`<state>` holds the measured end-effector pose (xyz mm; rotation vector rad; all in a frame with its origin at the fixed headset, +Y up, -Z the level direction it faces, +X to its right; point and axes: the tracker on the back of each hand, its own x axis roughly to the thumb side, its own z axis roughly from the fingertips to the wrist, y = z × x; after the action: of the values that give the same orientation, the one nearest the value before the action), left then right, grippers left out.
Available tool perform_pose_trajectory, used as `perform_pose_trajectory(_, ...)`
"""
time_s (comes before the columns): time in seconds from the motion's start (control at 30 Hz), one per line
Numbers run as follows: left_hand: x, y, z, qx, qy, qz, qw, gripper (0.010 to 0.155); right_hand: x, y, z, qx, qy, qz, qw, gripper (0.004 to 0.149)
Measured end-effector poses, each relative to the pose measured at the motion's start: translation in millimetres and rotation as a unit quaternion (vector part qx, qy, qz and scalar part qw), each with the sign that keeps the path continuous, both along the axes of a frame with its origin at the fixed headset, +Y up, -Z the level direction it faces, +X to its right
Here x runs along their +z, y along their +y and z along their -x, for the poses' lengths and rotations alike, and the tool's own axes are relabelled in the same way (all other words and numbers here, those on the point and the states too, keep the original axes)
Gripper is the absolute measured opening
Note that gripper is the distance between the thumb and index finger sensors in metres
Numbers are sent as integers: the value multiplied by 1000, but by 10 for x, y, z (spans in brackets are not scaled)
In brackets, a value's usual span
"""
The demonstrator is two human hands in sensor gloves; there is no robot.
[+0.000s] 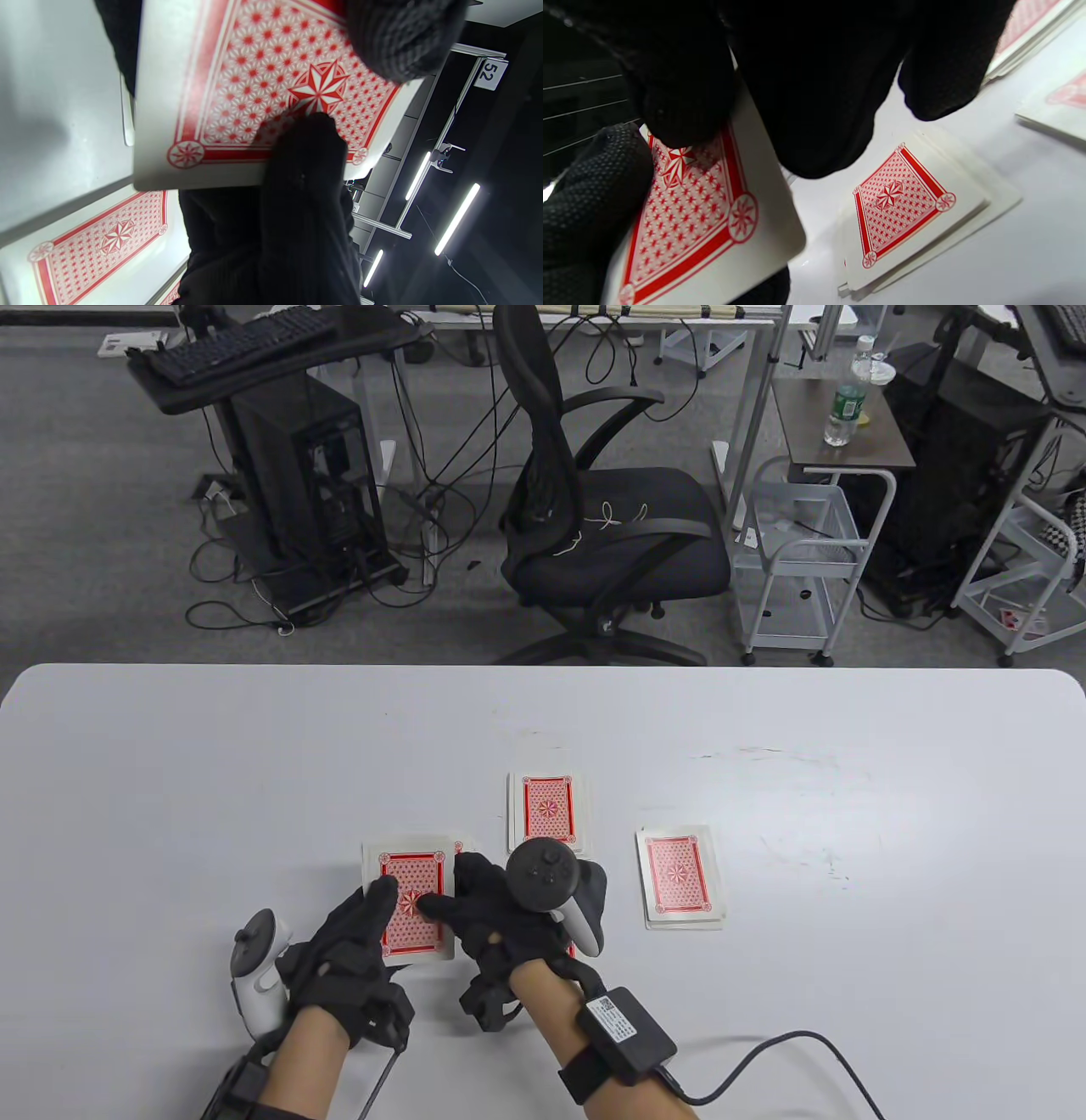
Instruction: Four-player card dealing with fan arrangement
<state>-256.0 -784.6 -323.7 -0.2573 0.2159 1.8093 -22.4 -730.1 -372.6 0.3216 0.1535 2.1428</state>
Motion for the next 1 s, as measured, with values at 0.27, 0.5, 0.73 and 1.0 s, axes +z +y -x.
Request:
perform_pose_trajectory(0.27,-29,21,7,31,-11,-15,999,46,-178,-91,-257,-126,23,85,988,59)
perform_pose_trajectory(0.5,-34,-18,104,22,10,7,1000,46,-408,75,-1051,-54,-42,72,995,62)
perform_pose_trajectory(0.73,-49,-20,83,14,0,11,1000,46,-596,153,-1970,159,-148,92,972,65)
perform_pose_trajectory(1.0,-46,-31,146,12,10,14,1000,46,-738,-131,-2168,409,-217,107,880,70)
